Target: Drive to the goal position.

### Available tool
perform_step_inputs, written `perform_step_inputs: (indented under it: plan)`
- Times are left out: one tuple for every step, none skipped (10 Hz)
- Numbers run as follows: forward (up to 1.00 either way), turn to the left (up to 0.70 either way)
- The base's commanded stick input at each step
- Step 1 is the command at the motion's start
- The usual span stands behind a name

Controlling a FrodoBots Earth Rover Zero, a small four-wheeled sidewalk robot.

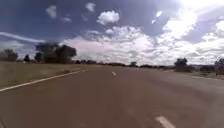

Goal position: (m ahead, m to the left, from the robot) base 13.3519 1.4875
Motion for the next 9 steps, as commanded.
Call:
perform_step_inputs:
  plan:
    - [1.0, -0.28]
    - [1.0, 0.0]
    - [1.0, 0.0]
    - [1.0, 0.0]
    - [1.0, 0.0]
    - [1.0, 0.0]
    - [1.0, 0.0]
    - [1.0, 0.0]
    - [1.0, 0.0]
